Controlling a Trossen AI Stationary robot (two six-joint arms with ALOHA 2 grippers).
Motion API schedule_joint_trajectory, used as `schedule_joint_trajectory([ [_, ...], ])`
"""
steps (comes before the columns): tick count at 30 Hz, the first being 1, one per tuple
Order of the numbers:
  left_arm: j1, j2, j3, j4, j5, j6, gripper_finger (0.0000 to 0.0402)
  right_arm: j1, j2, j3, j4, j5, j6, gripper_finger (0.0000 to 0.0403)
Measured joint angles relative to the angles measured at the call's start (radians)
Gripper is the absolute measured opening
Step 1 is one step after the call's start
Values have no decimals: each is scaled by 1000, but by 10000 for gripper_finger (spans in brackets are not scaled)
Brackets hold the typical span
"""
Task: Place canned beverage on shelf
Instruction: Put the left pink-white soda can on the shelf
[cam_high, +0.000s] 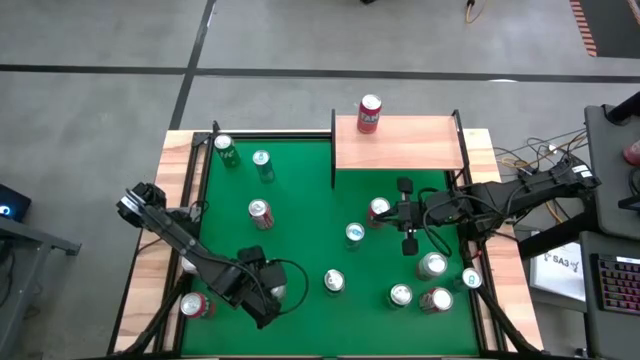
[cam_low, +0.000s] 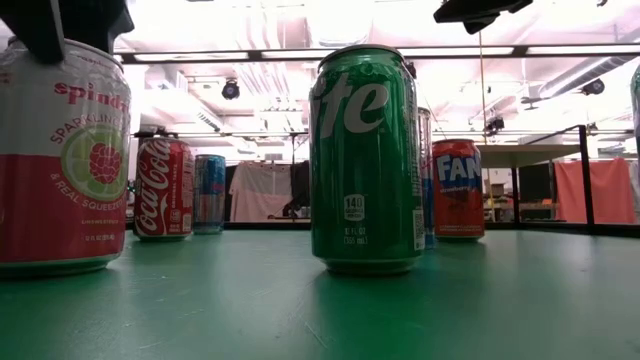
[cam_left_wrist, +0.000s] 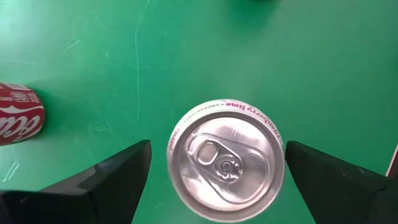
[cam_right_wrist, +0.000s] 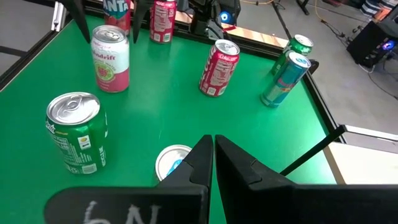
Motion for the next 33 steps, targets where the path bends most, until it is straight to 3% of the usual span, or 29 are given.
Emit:
schedule_joint_trajectory([
  [14, -1, 0, -93, 131, 24, -19, 348, 0, 0, -1, 0, 0, -1, 9],
  [19, -2, 0, -85, 121, 78, -22, 295, 0, 0, -1, 6, 0, -1, 9],
  [21, -2, 0, -74, 112, 96, -11, 279, 0, 0, -1, 20, 0, -2, 9],
  [27, -2, -9, -14, 83, 97, 41, 279, 0, 0, -1, 26, 0, -3, 9],
  [33, -2, -16, 147, 80, 61, 260, 279, 0, 0, -17, 67, 0, 1, 9],
])
